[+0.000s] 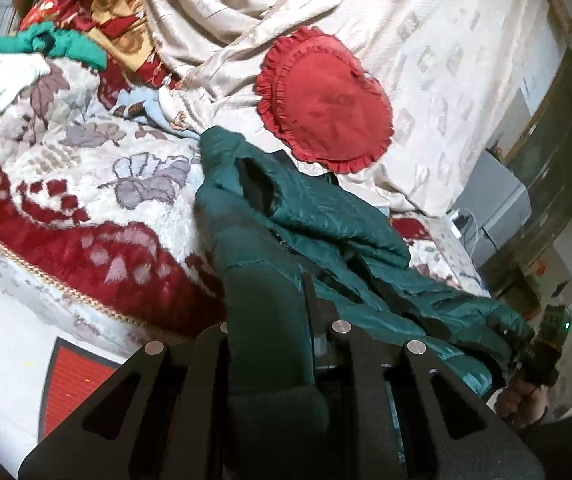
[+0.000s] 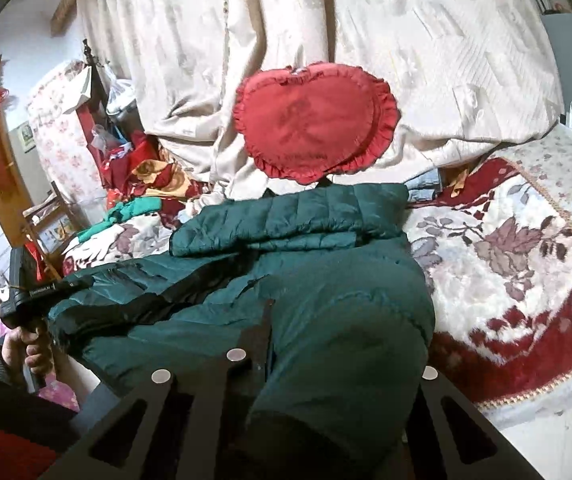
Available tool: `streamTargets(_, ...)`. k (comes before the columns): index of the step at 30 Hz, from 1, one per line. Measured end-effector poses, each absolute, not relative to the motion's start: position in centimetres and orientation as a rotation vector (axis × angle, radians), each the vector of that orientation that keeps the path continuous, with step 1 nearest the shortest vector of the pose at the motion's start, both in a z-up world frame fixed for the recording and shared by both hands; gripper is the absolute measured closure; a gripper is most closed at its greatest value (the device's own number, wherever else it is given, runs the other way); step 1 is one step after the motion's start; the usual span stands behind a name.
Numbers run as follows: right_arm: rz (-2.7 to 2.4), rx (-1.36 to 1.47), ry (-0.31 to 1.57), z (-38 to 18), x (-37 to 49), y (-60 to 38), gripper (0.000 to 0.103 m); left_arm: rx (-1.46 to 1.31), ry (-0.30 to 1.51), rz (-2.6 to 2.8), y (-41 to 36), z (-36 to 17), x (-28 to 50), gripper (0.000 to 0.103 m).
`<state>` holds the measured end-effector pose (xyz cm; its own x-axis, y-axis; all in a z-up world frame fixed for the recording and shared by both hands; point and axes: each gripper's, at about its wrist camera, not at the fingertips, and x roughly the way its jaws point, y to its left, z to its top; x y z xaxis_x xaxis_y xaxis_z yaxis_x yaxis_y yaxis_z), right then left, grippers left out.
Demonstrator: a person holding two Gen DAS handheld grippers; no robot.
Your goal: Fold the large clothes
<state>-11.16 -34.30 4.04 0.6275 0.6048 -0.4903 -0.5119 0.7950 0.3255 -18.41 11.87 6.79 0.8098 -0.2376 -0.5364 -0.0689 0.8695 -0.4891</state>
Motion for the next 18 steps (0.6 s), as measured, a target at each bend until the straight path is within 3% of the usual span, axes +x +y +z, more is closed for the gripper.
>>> streamTargets(9, 0.65, 0.179, 0.533, 7.2, -14.5, -36.5, 0.089, -0.486, 0.516, -0.154, 10.0, 10.5, -21.5, 0.09)
streamTargets(18, 0.658, 0.221, 0.565, 5.7, -13.4, -36.9, 0.089, -0.61, 0.539, -0.061, 11.3, 8.1, -20.0, 0.09)
